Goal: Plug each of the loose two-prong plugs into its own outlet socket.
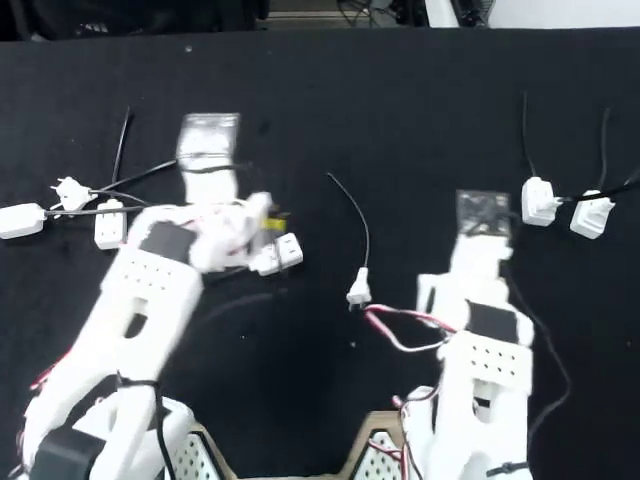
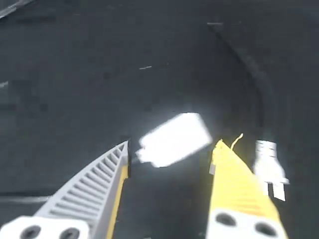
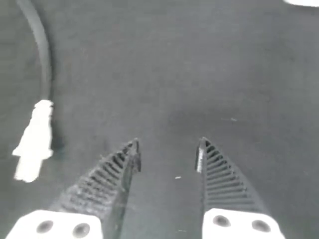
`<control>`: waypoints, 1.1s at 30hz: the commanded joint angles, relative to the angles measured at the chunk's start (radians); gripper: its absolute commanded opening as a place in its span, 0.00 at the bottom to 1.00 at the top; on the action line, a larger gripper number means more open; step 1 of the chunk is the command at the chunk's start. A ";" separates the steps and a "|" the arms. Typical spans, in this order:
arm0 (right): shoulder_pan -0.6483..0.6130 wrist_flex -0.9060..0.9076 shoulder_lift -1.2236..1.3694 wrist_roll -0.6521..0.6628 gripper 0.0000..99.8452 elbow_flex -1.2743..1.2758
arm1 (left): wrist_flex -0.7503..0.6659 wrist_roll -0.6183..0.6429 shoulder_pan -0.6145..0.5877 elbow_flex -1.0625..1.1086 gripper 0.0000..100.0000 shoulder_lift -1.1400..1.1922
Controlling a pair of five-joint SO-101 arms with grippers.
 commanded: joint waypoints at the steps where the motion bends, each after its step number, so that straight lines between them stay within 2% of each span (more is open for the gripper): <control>1: -0.149 0.051 -0.021 0.008 0.18 -0.093 | -0.041 -0.014 -0.189 0.082 0.27 -0.032; 4: -0.195 0.046 -0.021 0.025 0.18 -0.142 | -0.146 -0.012 -0.255 0.180 0.27 -0.032; 7: -0.238 0.075 -0.019 0.178 0.18 -0.177 | -0.282 -0.012 -0.259 0.303 0.27 -0.031; 11: -0.319 0.173 -0.019 0.535 0.18 -0.220 | -0.414 -0.012 -0.259 0.410 0.27 -0.032; 15: -0.345 0.201 -0.019 0.864 0.17 -0.219 | -0.437 -0.012 -0.265 0.432 0.27 -0.040; 18: -0.341 0.167 -0.019 1.100 0.17 -0.205 | -0.436 -0.012 -0.280 0.429 0.27 -0.041; 20: -0.344 0.092 -0.019 1.214 0.17 -0.179 | -0.436 -0.002 -0.302 0.426 0.27 -0.041; 23: -0.339 -0.026 -0.019 1.235 0.17 -0.113 | -0.436 0.081 -0.364 0.426 0.27 -0.041; 25: -0.338 -0.029 -0.018 1.238 0.18 -0.074 | -0.439 0.135 -0.427 0.424 0.27 -0.041; 30: -0.338 0.072 0.047 1.270 0.22 -0.107 | -0.442 0.219 -0.519 0.424 0.27 -0.040; 33: -0.344 0.173 0.143 1.350 0.24 -0.193 | -0.442 0.221 -0.527 0.423 0.27 -0.040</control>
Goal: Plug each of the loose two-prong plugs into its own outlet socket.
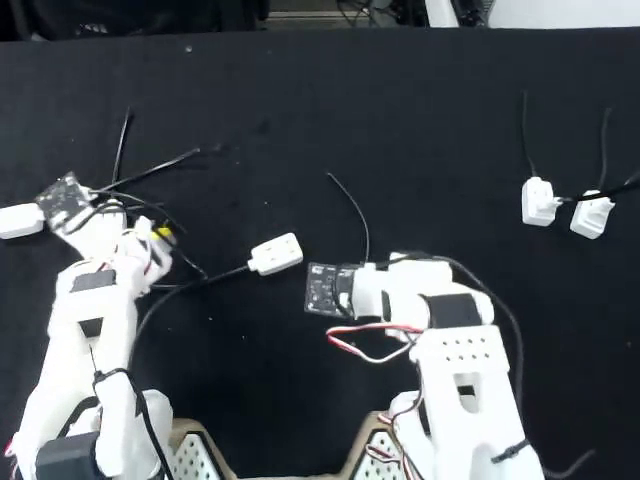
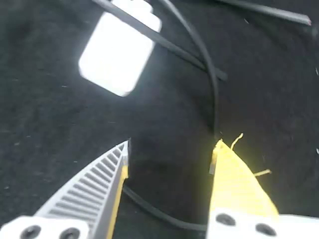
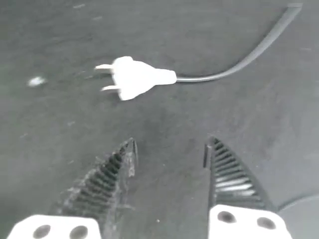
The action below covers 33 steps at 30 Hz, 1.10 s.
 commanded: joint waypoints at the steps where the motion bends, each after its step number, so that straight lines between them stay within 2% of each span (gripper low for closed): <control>1: -0.009 0.129 0.131 0.126 0.24 -0.147 | -0.014 0.021 -0.019 -0.018 0.27 -0.029; 7: -0.003 0.216 0.389 0.385 0.23 -0.315 | -0.011 0.020 -0.044 -0.033 0.27 -0.020; 13: -0.009 0.206 0.590 0.563 0.23 -0.446 | -0.011 0.021 -0.105 -0.041 0.27 -0.026; 19: -0.015 0.084 0.753 0.578 0.23 -0.496 | -0.011 0.023 -0.099 -0.053 0.27 -0.020; 26: -0.123 0.017 0.823 0.569 0.23 -0.498 | -0.011 0.023 -0.099 -0.053 0.27 -0.020; 30: -0.189 0.015 0.834 0.500 0.23 -0.492 | -0.011 0.023 -0.099 -0.053 0.27 -0.020; 33: -0.201 0.015 0.866 0.465 0.17 -0.495 | -0.008 0.023 -0.099 -0.053 0.27 -0.020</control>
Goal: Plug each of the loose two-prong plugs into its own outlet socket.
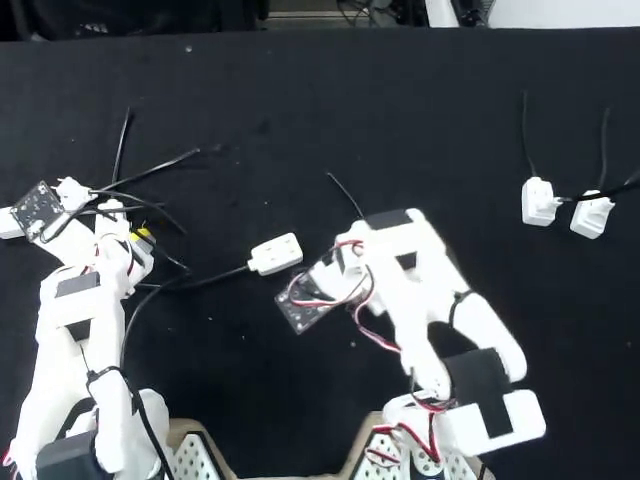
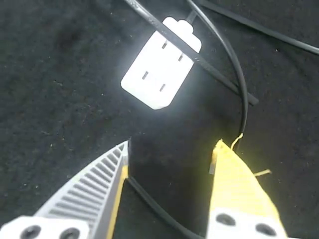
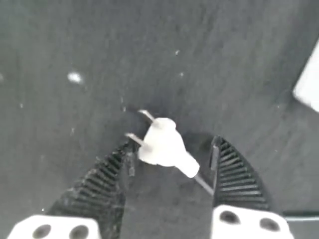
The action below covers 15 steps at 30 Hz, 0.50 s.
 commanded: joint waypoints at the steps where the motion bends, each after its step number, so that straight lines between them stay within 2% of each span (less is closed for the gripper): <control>1: -0.031 -0.020 0.047 -0.052 0.13 -0.048 | -0.008 0.011 -0.004 -0.053 0.27 -0.020; 4: 0.012 -0.089 0.102 -0.083 0.02 -0.047 | -0.008 0.011 -0.004 -0.053 0.27 -0.020; 8: 0.046 -0.172 0.133 -0.229 0.01 -0.056 | -0.008 0.011 -0.004 -0.053 0.27 -0.020; 15: 0.044 0.097 0.005 -0.585 0.01 -0.162 | -0.008 0.011 -0.004 -0.053 0.27 -0.020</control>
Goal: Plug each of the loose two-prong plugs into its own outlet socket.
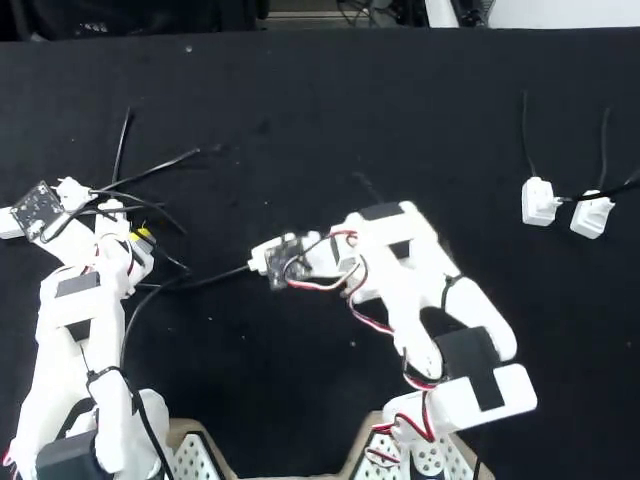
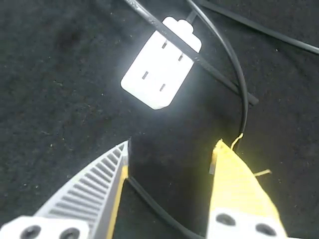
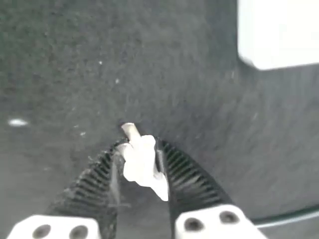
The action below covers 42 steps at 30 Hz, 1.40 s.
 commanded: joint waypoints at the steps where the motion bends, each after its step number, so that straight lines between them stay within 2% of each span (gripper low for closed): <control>1: 0.049 0.192 -0.128 -0.279 0.01 -0.101 | -0.008 0.011 -0.004 -0.053 0.27 -0.020; 4: 0.101 0.276 -0.206 -0.509 0.01 -0.162 | -0.008 0.011 -0.004 -0.053 0.27 -0.020; 8: 0.158 0.295 -0.240 -0.733 0.01 -0.186 | -0.008 0.011 -0.004 -0.053 0.27 -0.021; 13: 0.097 0.141 -0.122 -0.841 0.01 -0.074 | -0.008 0.011 -0.004 -0.053 0.27 -0.020; 17: 0.052 0.014 -0.030 -0.836 0.04 -0.047 | -0.008 0.011 -0.004 -0.051 0.27 -0.021; 21: 0.057 0.014 -0.044 -0.832 0.19 -0.054 | -0.008 0.011 -0.004 -0.050 0.27 -0.025; 23: 0.074 0.025 -0.065 -0.775 0.22 -0.047 | -0.008 0.011 -0.004 -0.050 0.27 -0.025; 28: 0.132 0.011 -0.068 -0.640 0.19 -0.021 | -0.008 0.011 -0.004 -0.051 0.27 -0.025; 35: 0.183 -0.186 -0.016 -0.626 0.18 0.042 | -0.008 0.011 -0.004 -0.050 0.27 -0.023; 39: 0.213 -0.195 -0.033 -0.631 0.00 0.027 | -0.008 0.011 -0.004 -0.050 0.27 -0.021; 40: 0.218 -0.190 -0.050 -0.632 0.03 0.031 | -0.008 0.011 -0.004 -0.050 0.27 -0.021; 42: 0.229 -0.149 -0.113 -0.632 0.01 0.047 | -0.008 0.011 -0.002 -0.047 0.27 -0.025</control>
